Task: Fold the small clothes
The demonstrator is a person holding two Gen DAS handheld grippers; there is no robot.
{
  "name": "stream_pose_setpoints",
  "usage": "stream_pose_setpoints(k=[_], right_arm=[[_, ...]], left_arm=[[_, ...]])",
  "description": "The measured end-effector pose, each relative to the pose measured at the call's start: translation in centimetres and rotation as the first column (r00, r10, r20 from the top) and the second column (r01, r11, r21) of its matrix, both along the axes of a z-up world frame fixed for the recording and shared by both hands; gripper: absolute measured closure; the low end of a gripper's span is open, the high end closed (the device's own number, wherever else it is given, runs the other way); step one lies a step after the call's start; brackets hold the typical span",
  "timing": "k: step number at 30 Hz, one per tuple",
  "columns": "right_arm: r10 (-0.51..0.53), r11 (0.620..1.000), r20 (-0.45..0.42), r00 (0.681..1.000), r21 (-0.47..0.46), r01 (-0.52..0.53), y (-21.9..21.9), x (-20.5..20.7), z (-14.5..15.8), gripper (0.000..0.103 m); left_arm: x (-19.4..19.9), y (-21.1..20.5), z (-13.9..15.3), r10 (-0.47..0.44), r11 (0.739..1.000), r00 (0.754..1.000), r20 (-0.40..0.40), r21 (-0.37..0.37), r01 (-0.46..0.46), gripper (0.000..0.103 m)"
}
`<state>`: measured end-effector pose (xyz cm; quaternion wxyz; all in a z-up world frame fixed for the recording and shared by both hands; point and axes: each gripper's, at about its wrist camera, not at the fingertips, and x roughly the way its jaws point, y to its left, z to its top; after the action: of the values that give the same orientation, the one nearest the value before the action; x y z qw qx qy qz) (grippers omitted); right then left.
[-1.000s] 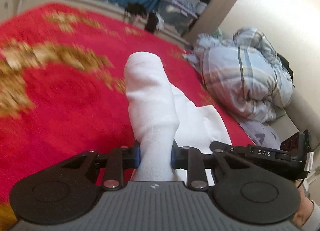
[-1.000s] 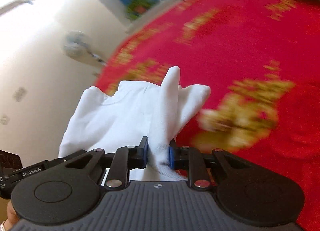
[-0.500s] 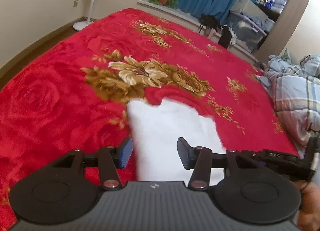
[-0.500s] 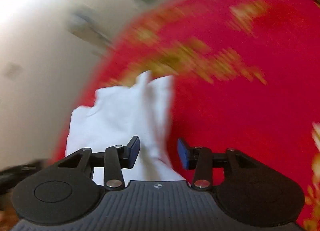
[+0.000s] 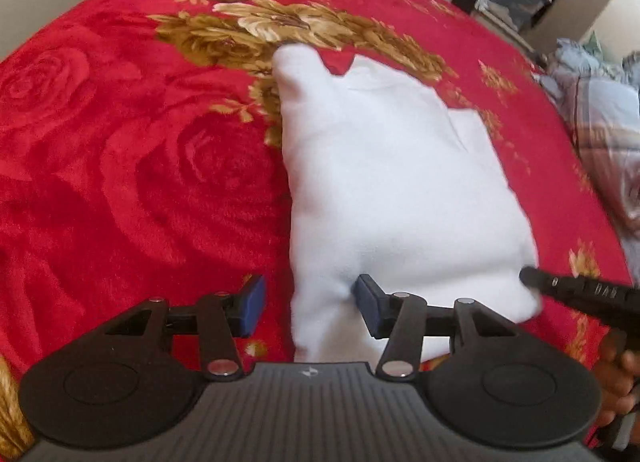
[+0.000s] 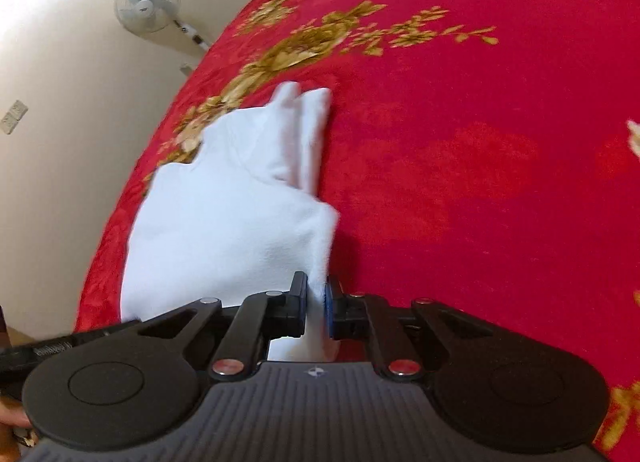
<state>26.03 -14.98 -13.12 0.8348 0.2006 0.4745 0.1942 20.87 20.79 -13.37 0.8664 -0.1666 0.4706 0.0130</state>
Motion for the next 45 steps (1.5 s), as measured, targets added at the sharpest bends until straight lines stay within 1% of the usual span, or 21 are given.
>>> stream_pose_setpoints(k=[1, 2, 3, 5, 6, 7, 9, 12, 14, 16, 19, 21, 22, 23, 25, 26, 27, 30, 32, 35, 45], right_arm=[[-0.001, 1.000, 0.008, 1.000, -0.025, 0.001, -0.1, -0.1, 0.4, 0.089], [-0.004, 0.999, 0.019, 1.000, -0.054, 0.005, -0.3, -0.3, 0.8, 0.075], [-0.005, 0.997, 0.031, 1.000, -0.082, 0.007, -0.3, -0.4, 1.1, 0.066], [0.011, 0.987, 0.110, 0.994, -0.158, 0.006, -0.6, -1.6, 3.1, 0.065], [0.026, 0.982, 0.154, 0.988, -0.189, 0.004, -0.8, -2.4, 4.0, 0.063], [0.046, 0.975, 0.204, 0.978, -0.222, 0.000, -1.0, -3.5, 5.3, 0.058], [0.073, 0.965, 0.282, 0.957, -0.261, 0.004, -1.4, -5.7, 7.5, 0.030], [0.087, 0.960, 0.414, 0.906, -0.279, 0.035, -2.1, -9.7, 10.5, 0.020], [0.082, 0.958, 0.463, 0.883, -0.279, 0.058, -2.4, -12.2, 12.0, 0.015], [0.079, 0.963, 0.494, 0.866, -0.263, 0.063, -2.5, -14.7, 13.3, 0.014], [0.065, 0.964, 0.540, 0.839, -0.252, 0.087, -1.9, -17.7, 14.4, 0.012], [0.061, 0.966, 0.577, 0.815, -0.241, 0.098, -1.7, -19.3, 14.1, 0.009], [0.051, 0.967, 0.591, 0.805, -0.232, 0.110, -1.5, -19.8, 13.6, 0.008], [0.040, 0.967, 0.602, 0.798, -0.224, 0.120, -1.5, -20.3, 12.5, 0.008], [0.072, 0.952, 0.579, 0.812, -0.283, 0.117, -0.7, -20.3, 10.5, 0.008], [0.090, 0.940, 0.551, 0.830, -0.321, 0.111, -0.1, -19.9, 9.8, 0.009], [0.091, 0.942, 0.537, 0.838, -0.319, 0.101, 0.1, -19.3, 9.4, 0.009], [0.100, 0.953, 0.526, 0.845, -0.294, 0.069, 0.5, -18.2, 9.0, 0.009], [0.115, 0.948, 0.529, 0.841, -0.312, 0.066, 0.7, -17.8, 8.7, 0.009], [0.111, 0.947, 0.510, 0.853, -0.313, 0.064, 0.8, -17.6, 8.4, 0.009], [0.116, 0.950, 0.503, 0.856, -0.307, 0.051, 1.1, -17.3, 8.3, 0.009]], left_arm=[[-0.3, -0.3, 0.7, 0.000, 1.000, 1.000, 0.022, 0.025, 0.000, 0.048], [-1.0, -0.9, 2.0, -0.002, 0.997, 0.998, 0.059, 0.082, -0.002, 0.048], [-1.6, -1.6, 3.1, -0.011, 0.992, 0.996, 0.091, 0.123, 0.000, 0.046], [-3.6, -3.0, 5.7, -0.039, 0.984, 0.984, 0.171, 0.181, 0.008, 0.032], [-4.6, -3.6, 6.9, -0.039, 0.979, 0.978, 0.206, 0.202, -0.004, 0.017], [-5.4, -4.2, 7.9, -0.029, 0.974, 0.970, 0.240, 0.225, -0.027, 0.009], [-7.7, -5.5, 10.2, -0.008, 0.963, 0.954, 0.299, 0.261, -0.074, 0.007], [-11.3, -7.9, 12.8, -0.006, 0.942, 0.927, 0.375, 0.313, -0.121, 0.006], [-13.8, -9.4, 14.1, -0.007, 0.933, 0.911, 0.412, 0.331, -0.143, 0.006], [-16.1, -10.7, 15.0, -0.002, 0.937, 0.904, 0.428, 0.316, -0.147, 0.006], [-19.5, -12.4, 14.8, 0.029, 0.949, 0.893, 0.450, 0.269, -0.166, 0.006], [-21.6, -13.3, 13.0, 0.063, 0.948, 0.876, 0.478, 0.246, -0.202, 0.000], [-22.0, -13.7, 11.8, 0.067, 0.949, 0.876, 0.478, 0.241, -0.204, 0.000], [-21.8, -14.0, 10.5, 0.064, 0.944, 0.891, 0.450, 0.262, -0.200, 0.000], [-20.4, -14.5, 8.8, 0.078, 0.930, 0.931, 0.356, 0.311, -0.197, 0.001], [-20.0, -14.4, 8.7, 0.091, 0.930, 0.932, 0.351, 0.305, -0.206, 0.001], [-19.8, -14.5, 8.7, 0.093, 0.928, 0.925, 0.368, 0.304, -0.214, 0.001], [-18.6, -14.7, 8.6, 0.086, 0.912, 0.921, 0.380, 0.341, -0.226, 0.001], [-18.1, -14.4, 8.3, 0.117, 0.921, 0.924, 0.364, 0.309, -0.238, 0.001], [-17.7, -13.9, 7.7, 0.158, 0.928, 0.930, 0.332, 0.271, -0.254, 0.001], [-17.0, -14.2, 7.2, 0.112, 0.937, 0.939, 0.324, 0.279, -0.208, 0.000]])
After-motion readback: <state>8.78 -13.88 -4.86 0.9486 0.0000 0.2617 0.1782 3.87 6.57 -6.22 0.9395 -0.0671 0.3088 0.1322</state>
